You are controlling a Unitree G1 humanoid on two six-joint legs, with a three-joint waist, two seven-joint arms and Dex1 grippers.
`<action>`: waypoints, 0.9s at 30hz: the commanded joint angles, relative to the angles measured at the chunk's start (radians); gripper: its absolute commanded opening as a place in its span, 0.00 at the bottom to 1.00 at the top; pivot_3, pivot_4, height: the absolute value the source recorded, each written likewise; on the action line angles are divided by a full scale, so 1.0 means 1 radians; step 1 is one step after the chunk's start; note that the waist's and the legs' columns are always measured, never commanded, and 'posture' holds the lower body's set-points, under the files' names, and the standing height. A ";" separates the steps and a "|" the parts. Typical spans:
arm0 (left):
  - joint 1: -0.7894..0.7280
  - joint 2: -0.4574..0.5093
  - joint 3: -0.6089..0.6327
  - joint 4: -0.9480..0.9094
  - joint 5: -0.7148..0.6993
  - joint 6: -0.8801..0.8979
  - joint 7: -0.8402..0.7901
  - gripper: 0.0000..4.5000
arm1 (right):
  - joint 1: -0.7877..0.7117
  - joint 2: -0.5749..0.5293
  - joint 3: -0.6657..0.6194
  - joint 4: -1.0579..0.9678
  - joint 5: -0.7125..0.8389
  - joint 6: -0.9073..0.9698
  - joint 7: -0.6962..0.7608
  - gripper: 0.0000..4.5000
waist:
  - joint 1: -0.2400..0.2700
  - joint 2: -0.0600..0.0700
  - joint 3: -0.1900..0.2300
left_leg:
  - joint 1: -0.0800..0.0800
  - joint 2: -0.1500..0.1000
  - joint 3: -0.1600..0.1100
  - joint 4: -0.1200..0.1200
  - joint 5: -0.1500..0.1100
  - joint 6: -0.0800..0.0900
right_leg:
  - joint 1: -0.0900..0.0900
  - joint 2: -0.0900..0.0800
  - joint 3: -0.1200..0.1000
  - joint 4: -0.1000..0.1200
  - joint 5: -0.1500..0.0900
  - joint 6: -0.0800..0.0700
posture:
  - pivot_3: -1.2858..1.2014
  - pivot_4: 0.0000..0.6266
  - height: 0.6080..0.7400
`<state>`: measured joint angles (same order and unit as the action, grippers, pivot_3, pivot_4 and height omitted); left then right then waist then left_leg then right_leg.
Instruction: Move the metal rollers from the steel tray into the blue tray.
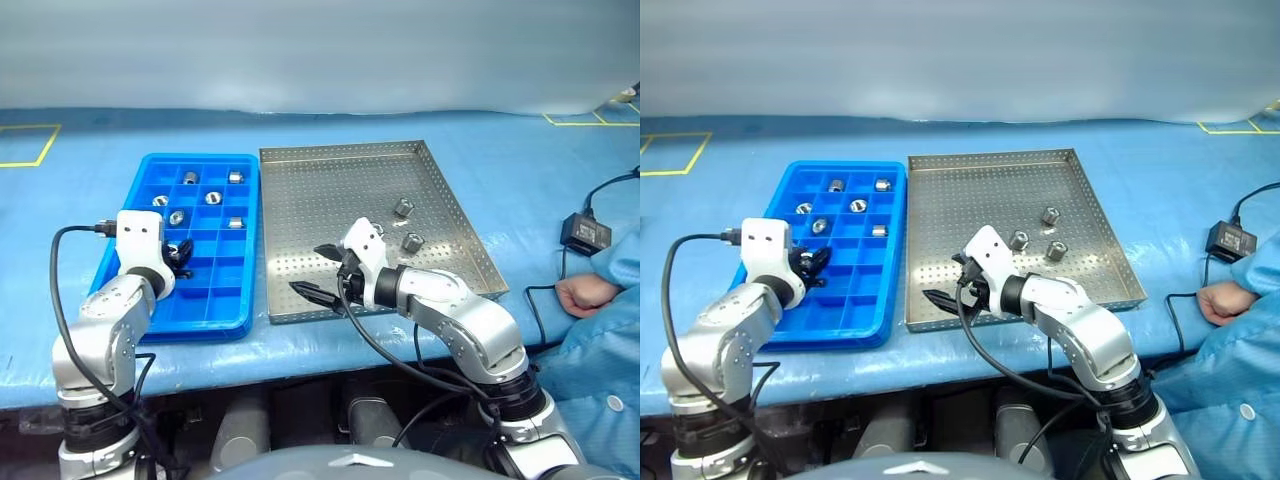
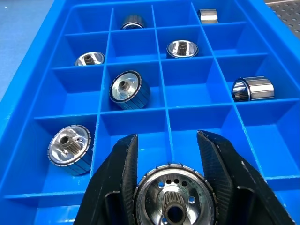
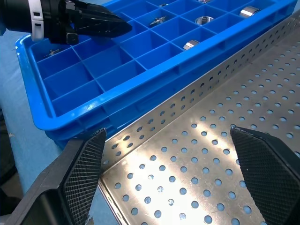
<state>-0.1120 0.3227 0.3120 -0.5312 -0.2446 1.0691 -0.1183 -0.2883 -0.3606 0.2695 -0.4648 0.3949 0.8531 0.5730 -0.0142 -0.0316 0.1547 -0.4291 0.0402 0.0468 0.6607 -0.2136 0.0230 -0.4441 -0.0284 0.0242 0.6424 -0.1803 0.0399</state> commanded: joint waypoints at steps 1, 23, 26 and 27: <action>0.013 -0.004 0.017 -0.052 0.002 0.009 0.017 0.38 | -0.004 -0.005 -0.019 -0.019 0.005 -0.002 -0.010 1.00 | 0.000 0.000 0.000 | 0.000 0.000 0.000 0.000 0.000 0.000 | 0.000 0.000 0.000 0.000 0.000 0.000 | 0.52 0.24 1.00; -0.026 -0.019 -0.237 -0.041 -0.055 -0.257 -0.190 0.81 | -0.070 0.083 -0.072 0.087 -0.066 0.015 -0.214 1.00 | -0.006 0.000 0.000 | -0.001 0.000 0.001 0.000 0.000 0.000 | -0.001 0.001 -0.002 0.000 0.001 -0.003 | 0.50 0.24 1.00; -0.028 0.026 -0.385 -0.017 -0.021 -0.332 -0.266 0.81 | -0.120 0.165 -0.080 0.176 -0.125 0.000 -0.318 1.00 | -0.014 0.000 0.000 | 0.000 0.000 0.002 0.001 0.000 0.000 | -0.001 0.002 -0.002 0.000 0.001 -0.004 | 0.49 0.24 1.00; -0.033 0.024 -0.402 -0.001 -0.025 -0.347 -0.277 0.81 | -0.133 0.190 -0.089 0.204 -0.144 -0.008 -0.352 1.00 | -0.017 0.000 0.000 | 0.000 0.000 0.002 0.001 0.000 0.000 | -0.001 0.002 -0.002 0.000 0.001 -0.004 | 0.49 0.24 1.00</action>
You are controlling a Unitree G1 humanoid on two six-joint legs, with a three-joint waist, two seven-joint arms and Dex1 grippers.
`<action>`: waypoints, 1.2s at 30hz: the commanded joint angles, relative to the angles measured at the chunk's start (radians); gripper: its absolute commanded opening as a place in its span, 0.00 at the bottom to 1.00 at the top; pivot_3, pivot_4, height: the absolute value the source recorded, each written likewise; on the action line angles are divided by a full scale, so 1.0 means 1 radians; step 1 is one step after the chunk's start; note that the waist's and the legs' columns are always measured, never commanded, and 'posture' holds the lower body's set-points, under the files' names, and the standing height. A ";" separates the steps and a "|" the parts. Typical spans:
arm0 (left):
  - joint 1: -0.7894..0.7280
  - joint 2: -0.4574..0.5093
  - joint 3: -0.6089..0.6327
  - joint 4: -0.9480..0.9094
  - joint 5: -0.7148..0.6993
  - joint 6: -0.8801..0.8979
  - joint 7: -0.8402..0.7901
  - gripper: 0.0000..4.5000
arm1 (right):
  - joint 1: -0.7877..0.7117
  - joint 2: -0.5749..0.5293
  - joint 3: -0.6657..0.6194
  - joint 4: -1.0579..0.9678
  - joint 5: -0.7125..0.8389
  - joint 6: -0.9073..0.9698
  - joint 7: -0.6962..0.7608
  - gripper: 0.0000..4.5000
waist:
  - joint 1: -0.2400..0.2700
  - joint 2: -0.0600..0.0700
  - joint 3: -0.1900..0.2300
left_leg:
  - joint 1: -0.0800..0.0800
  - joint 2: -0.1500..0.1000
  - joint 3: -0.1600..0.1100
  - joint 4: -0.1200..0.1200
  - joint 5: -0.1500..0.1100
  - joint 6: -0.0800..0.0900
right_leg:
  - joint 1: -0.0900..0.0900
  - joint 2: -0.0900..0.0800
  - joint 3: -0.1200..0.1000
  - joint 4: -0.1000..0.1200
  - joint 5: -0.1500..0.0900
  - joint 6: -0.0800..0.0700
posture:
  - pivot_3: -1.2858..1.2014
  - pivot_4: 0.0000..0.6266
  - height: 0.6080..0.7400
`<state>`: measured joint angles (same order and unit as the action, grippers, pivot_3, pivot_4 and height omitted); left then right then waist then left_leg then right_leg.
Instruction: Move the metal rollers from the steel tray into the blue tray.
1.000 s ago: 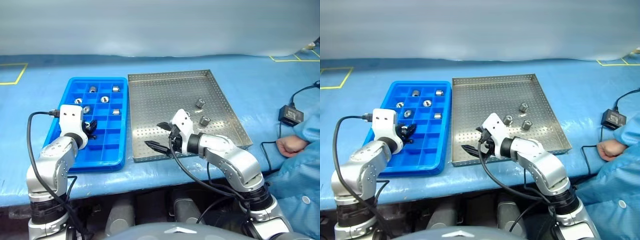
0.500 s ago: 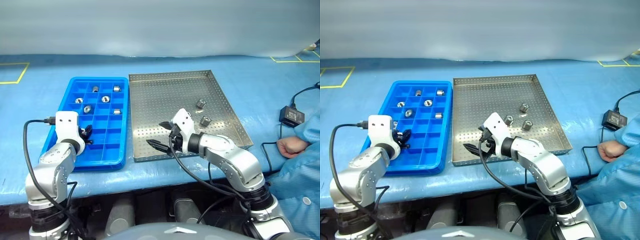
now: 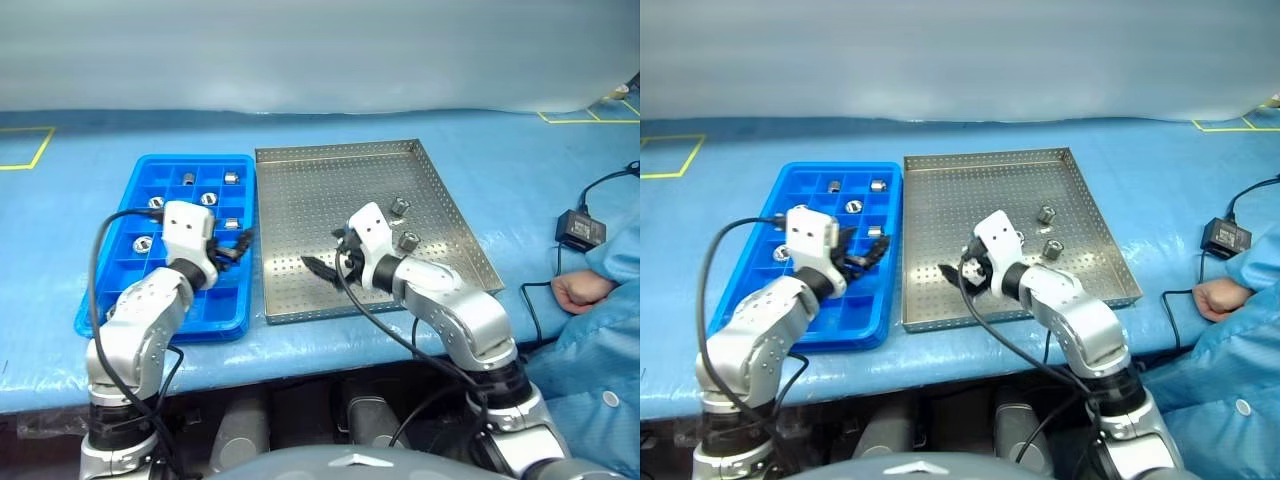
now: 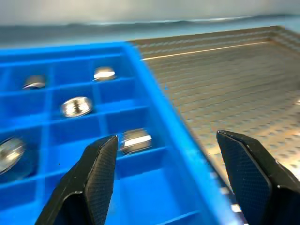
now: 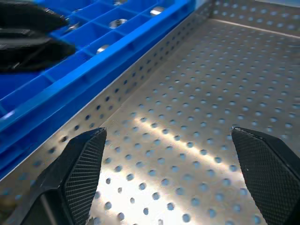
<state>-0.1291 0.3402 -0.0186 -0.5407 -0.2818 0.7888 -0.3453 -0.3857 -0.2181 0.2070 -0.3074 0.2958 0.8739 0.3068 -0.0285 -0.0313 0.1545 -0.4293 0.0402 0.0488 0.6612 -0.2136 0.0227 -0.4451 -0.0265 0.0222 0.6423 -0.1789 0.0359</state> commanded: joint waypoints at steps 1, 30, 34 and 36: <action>-0.021 -0.001 -0.082 0.025 0.004 -0.077 -0.058 0.81 | -0.047 0.071 -0.040 0.076 -0.062 -0.036 -0.118 1.00 | -0.007 0.000 0.000 | 0.000 0.000 0.000 0.000 0.000 0.000 | 0.000 0.000 0.000 0.000 0.000 0.000 | 0.49 0.24 1.00; -0.040 0.011 -0.127 0.066 0.009 -0.112 -0.091 0.81 | -0.169 0.257 -0.293 0.470 -0.134 -0.129 -0.338 1.00 | -0.053 0.002 0.001 | -0.001 0.003 -0.001 -0.001 0.000 0.000 | 0.000 0.001 0.000 0.000 0.000 0.001 | 0.48 0.24 1.00; -0.043 0.015 -0.120 0.072 0.009 -0.108 -0.083 0.81 | -0.138 0.259 -0.288 0.406 -0.112 -0.097 -0.313 1.00 | -0.053 0.002 0.001 | -0.001 0.003 -0.002 -0.001 0.000 0.000 | 0.000 0.002 0.000 0.000 0.000 0.001 | 0.48 0.24 1.00; -0.046 0.018 -0.122 0.075 0.011 -0.106 -0.080 0.81 | -0.118 0.259 -0.281 0.374 -0.108 -0.080 -0.308 1.00 | -0.053 0.002 0.001 | -0.001 0.004 -0.002 -0.001 0.000 0.000 | 0.000 0.002 0.000 0.000 0.000 0.001 | 0.48 0.24 1.00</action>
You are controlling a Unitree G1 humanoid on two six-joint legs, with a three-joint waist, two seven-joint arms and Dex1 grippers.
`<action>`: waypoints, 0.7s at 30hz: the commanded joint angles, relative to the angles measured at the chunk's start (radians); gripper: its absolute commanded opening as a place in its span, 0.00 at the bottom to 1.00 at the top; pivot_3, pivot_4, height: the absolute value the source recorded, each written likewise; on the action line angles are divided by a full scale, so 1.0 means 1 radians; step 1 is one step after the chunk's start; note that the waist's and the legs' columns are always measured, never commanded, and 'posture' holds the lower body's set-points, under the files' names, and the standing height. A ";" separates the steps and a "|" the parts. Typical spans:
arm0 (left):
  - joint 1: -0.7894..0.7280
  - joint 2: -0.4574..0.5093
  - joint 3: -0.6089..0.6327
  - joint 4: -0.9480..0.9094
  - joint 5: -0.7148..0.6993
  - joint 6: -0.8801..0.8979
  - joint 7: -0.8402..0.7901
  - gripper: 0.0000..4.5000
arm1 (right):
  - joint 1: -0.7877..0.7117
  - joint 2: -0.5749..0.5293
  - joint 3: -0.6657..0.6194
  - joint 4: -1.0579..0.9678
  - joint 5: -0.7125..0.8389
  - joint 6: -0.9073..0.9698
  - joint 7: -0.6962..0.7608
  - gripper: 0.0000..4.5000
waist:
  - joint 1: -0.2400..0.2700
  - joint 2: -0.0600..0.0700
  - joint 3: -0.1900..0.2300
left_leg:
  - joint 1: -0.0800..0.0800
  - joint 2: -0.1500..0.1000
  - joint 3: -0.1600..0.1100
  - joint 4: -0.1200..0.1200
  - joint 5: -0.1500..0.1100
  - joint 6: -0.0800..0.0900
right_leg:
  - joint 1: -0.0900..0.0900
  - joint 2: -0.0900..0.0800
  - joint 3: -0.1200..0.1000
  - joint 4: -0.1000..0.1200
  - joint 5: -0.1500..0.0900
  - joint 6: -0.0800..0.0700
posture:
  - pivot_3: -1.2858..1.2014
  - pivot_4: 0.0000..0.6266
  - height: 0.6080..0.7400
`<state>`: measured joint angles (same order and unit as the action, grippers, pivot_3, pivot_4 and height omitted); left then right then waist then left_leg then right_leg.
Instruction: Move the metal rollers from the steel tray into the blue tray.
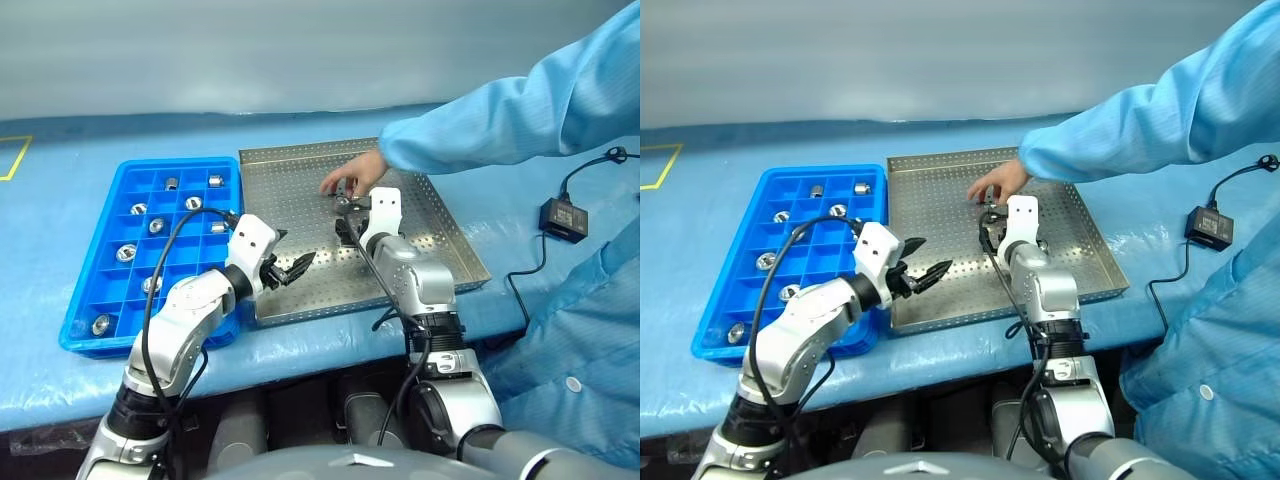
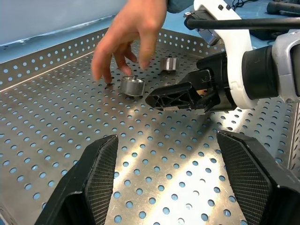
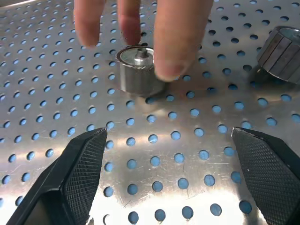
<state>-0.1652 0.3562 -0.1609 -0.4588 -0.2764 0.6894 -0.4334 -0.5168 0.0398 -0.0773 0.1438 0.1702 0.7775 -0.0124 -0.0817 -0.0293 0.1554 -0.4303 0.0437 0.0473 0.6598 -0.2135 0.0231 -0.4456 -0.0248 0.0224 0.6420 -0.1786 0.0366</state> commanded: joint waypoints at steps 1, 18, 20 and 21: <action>-0.011 0.004 0.019 -0.004 0.006 -0.006 0.008 0.81 | 0.021 0.001 0.005 -0.091 0.018 0.023 0.012 1.00 | 0.000 0.000 0.000 | 0.000 0.000 0.000 0.000 0.000 0.000 | 0.000 0.000 0.000 0.000 0.000 0.000 | 0.48 0.24 1.00; -0.043 0.008 0.035 0.036 0.012 -0.007 0.031 0.81 | 0.114 -0.028 0.088 -0.303 0.063 0.126 0.111 1.00 | -0.014 0.000 0.000 | 0.000 0.001 0.000 0.000 0.000 0.000 | 0.000 0.000 0.000 0.000 0.000 0.000 | 0.47 0.24 1.00; -0.047 0.007 0.038 0.040 0.014 -0.009 0.034 0.81 | 0.127 -0.053 0.115 -0.337 0.080 0.143 0.155 1.00 | -0.013 0.001 0.000 | 0.000 0.001 0.000 0.000 0.000 0.000 | 0.000 0.000 0.000 0.000 0.000 0.000 | 0.46 0.24 1.00; -0.048 0.008 0.039 0.041 0.014 -0.010 0.033 0.81 | 0.139 -0.075 0.141 -0.364 0.096 0.149 0.198 1.00 | -0.013 0.000 0.000 | 0.000 0.001 0.000 0.000 0.000 0.000 | 0.000 0.000 0.000 0.000 0.000 0.000 | 0.47 0.24 1.00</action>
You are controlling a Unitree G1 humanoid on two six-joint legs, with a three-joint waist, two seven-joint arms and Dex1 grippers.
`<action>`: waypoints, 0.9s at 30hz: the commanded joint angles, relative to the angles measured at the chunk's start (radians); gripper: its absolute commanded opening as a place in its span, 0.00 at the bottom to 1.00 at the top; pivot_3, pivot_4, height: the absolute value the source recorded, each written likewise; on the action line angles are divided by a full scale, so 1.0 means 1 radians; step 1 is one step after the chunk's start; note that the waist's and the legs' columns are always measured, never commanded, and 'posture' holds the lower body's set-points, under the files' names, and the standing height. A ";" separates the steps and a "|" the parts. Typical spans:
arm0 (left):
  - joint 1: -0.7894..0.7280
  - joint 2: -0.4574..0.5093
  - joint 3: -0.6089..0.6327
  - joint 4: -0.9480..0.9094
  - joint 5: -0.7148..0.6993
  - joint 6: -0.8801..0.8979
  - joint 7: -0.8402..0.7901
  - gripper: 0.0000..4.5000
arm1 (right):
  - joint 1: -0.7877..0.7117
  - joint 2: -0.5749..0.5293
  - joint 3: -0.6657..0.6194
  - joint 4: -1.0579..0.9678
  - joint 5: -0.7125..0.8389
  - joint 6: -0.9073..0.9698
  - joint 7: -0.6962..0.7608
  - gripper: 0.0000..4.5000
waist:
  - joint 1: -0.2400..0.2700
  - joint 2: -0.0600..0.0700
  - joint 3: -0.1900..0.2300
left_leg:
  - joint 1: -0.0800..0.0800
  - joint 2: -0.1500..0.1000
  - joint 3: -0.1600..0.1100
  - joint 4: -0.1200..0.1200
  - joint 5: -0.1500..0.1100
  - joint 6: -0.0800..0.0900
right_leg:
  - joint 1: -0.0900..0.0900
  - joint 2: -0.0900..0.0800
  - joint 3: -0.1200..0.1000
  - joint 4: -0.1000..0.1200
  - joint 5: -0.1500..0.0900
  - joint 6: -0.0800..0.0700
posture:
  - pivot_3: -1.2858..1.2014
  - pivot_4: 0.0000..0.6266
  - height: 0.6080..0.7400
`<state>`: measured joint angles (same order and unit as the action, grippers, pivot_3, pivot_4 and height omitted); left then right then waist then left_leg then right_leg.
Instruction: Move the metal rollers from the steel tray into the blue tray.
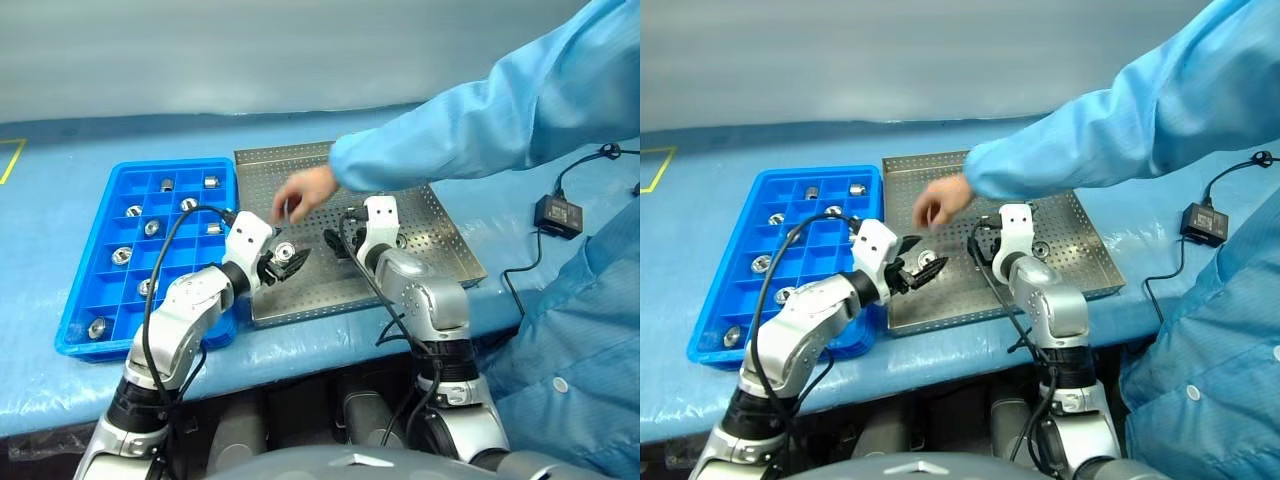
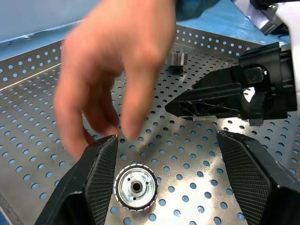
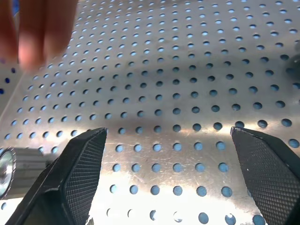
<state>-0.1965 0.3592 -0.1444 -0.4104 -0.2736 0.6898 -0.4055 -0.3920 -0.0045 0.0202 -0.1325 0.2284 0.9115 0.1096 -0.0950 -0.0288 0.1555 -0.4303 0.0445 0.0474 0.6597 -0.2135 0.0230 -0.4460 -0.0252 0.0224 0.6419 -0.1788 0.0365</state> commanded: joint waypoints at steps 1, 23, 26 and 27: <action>-0.018 0.006 0.023 -0.006 0.011 -0.010 0.005 0.81 | 0.029 -0.056 0.070 -0.123 0.063 0.018 0.129 1.00 | 0.001 0.000 0.000 | 0.000 0.000 0.000 0.000 0.000 0.000 | 0.000 0.000 0.000 0.000 0.000 0.000 | 0.47 0.24 1.00; -0.237 0.023 -0.081 0.265 0.154 0.017 -0.001 0.81 | 0.153 -0.256 0.229 -0.360 0.089 -0.090 0.303 1.00 | -0.031 0.000 0.000 | 0.000 -0.002 0.000 0.000 0.000 0.000 | 0.000 -0.001 -0.001 -0.001 0.000 0.000 | 0.42 0.24 1.00; -0.259 0.011 -0.010 0.258 0.135 0.011 0.019 0.81 | 0.113 -0.190 0.193 -0.263 0.065 -0.098 0.229 1.00 | -0.055 0.000 0.000 | 0.001 -0.002 0.000 0.000 0.000 0.000 | 0.000 0.000 0.000 -0.001 0.000 0.000 | 0.42 0.24 1.00; -0.259 0.009 0.014 0.245 0.130 0.016 0.027 0.81 | 0.102 -0.178 0.190 -0.235 0.058 -0.100 0.217 1.00 | -0.061 0.000 0.000 | 0.000 -0.001 0.000 0.000 0.000 0.000 | 0.000 0.000 0.000 0.000 0.000 0.000 | 0.43 0.24 1.00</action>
<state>-0.4380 0.3674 -0.1886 -0.1217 -0.1352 0.7264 -0.3925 -0.2648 -0.1920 0.2362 -0.3856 0.2961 0.8364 0.3540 -0.1560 -0.0291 0.1555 -0.4297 0.0432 0.0478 0.6595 -0.2136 0.0228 -0.4462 -0.0250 0.0222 0.6419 -0.1790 0.0364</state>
